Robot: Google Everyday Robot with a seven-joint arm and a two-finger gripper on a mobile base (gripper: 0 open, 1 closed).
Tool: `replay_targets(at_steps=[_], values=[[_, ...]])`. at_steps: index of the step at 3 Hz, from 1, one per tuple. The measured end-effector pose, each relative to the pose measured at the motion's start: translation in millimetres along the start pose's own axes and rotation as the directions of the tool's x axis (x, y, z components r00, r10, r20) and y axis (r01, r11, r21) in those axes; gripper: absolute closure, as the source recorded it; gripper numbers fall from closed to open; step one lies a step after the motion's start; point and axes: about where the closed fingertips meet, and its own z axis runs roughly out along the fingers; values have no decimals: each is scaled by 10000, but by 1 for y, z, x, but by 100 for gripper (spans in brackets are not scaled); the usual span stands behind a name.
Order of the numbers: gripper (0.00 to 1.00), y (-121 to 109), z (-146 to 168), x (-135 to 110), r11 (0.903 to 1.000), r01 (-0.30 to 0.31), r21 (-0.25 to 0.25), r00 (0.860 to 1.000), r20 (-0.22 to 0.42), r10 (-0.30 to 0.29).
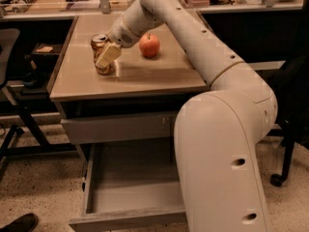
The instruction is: Place orange can into middle drawer
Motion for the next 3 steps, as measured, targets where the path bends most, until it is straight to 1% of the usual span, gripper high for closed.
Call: replay_targets(at_steps=[1,2,3], values=[[66,0,0,0,10000,0,-1,10000,0,0],[88,0,0,0,10000,0,-1,10000,0,0],[100,5,1,1,10000,-45,-2,10000,-78,45]])
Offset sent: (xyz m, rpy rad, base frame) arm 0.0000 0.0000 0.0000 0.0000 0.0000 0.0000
